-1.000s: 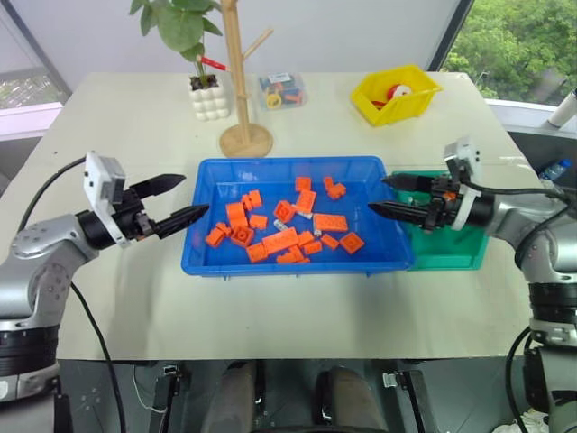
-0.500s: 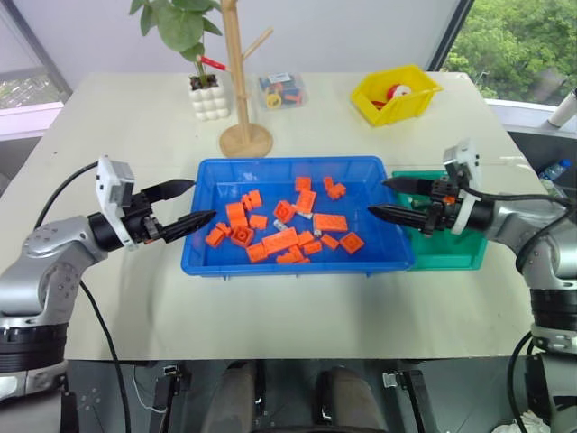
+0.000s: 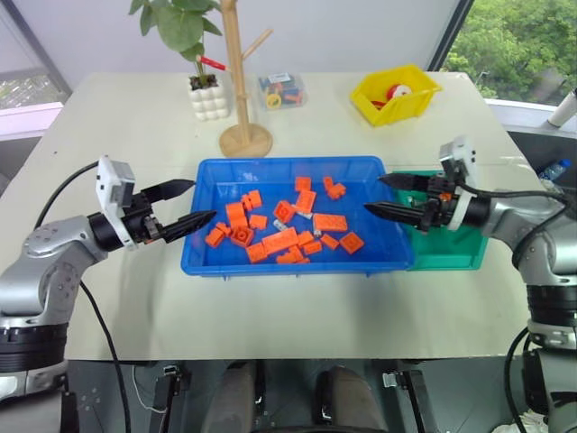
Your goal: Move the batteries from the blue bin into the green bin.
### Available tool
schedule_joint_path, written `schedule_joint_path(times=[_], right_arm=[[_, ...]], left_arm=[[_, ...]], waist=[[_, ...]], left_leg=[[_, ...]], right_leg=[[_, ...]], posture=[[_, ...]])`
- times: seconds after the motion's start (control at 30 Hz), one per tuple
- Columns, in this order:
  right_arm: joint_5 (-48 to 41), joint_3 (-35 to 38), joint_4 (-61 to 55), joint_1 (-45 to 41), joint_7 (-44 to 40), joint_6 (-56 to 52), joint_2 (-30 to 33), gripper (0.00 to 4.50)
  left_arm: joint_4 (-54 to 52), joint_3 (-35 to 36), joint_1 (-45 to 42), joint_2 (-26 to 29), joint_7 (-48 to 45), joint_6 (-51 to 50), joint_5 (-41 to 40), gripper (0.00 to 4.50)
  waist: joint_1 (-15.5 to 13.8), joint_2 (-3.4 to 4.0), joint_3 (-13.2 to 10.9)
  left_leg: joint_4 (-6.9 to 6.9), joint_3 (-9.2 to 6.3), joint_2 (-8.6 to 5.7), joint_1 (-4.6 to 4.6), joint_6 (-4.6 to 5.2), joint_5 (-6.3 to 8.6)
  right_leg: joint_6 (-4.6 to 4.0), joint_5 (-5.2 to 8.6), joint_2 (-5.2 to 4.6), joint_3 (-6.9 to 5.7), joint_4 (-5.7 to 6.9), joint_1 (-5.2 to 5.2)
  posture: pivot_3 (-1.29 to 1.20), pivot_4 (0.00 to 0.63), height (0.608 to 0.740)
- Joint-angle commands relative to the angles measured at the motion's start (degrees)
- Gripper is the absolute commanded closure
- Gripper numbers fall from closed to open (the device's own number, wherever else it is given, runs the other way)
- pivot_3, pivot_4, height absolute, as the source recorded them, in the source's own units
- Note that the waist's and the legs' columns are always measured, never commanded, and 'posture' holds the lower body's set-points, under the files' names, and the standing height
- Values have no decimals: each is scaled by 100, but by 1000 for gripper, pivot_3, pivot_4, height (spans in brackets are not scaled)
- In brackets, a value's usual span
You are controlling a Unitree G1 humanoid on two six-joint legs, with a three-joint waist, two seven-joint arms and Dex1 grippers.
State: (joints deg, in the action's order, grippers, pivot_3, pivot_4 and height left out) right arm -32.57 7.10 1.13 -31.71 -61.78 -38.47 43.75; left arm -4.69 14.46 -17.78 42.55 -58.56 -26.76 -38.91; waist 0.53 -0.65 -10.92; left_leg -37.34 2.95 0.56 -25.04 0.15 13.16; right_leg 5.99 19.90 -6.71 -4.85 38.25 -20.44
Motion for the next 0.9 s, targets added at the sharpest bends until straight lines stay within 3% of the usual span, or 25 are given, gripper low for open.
schedule_joint_path(times=[0.03,0.23,0.4,0.9], right_arm=[[18,28,36,-130,-39,139,1,64],[176,-209,118,-317,-191,310,-32,64],[914,-1133,367,-776,-657,1020,-74,64],[1965,-2601,2172,-2095,-1853,2407,-1590,64]], left_arm=[[-185,82,-69,12,20,44,-19,0],[-183,67,-88,8,31,29,-15,0],[-137,8,-139,0,-5,33,8,0],[-875,128,572,317,-208,-413,-201,0]], waist=[[1,0,0],[9,0,0],[20,0,0],[24,0,0]], left_leg=[[0,0,0,0,0,0],[0,0,0,0,0,0],[1,0,2,0,0,0],[-3,-2,0,-1,-1,0]], right_leg=[[0,0,0,0,0,0],[0,0,0,0,0,0],[0,0,3,0,1,-4],[0,0,3,0,5,-4]], posture=[[0,150,739],[0,150,739],[0,150,739],[0,150,739]])
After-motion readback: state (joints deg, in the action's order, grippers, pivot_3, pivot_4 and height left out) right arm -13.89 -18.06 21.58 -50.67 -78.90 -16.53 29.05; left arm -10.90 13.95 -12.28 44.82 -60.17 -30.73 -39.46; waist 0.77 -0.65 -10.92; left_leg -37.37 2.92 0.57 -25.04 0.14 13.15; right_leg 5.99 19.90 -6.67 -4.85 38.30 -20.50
